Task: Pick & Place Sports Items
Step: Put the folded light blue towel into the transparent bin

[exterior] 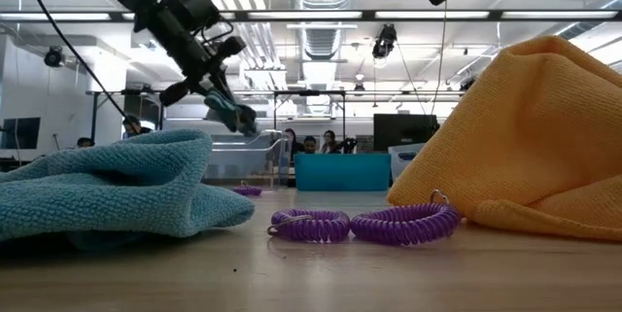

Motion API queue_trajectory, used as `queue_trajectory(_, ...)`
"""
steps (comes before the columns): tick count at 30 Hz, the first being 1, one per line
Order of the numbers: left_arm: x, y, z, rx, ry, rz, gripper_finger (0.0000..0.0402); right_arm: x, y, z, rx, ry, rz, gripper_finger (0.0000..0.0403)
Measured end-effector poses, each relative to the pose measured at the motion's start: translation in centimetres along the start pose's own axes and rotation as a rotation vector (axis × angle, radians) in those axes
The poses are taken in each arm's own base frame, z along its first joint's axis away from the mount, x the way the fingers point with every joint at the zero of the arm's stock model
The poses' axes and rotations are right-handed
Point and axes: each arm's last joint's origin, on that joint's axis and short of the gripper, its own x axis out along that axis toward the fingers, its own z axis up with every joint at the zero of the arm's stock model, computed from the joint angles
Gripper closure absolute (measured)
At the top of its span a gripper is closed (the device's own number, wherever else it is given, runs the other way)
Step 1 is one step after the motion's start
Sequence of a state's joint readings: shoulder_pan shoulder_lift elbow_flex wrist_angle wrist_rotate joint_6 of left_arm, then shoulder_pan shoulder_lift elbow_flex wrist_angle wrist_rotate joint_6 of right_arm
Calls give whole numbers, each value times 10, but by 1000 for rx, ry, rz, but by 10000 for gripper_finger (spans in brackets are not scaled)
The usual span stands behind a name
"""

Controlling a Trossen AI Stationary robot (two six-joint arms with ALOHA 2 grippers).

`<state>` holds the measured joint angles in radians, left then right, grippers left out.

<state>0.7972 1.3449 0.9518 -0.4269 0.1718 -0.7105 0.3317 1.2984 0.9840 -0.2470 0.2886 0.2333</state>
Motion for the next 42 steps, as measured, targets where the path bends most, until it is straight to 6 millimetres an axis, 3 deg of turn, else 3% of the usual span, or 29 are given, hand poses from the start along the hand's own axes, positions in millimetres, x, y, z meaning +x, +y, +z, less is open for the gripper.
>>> queue_trajectory(18,44,21,-13,-35,79,12,374,0,0,0,-3,-3,1,92)
queue_trajectory(21,48,23,-13,-44,89,21,358,0,0,0,-4,-2,1,92)
queue_trajectory(26,51,24,-13,-54,94,29,334,0,0,0,-4,-2,1,92)
queue_trajectory(42,50,28,-16,-54,104,96,325,0,0,0,-5,-2,1,92)
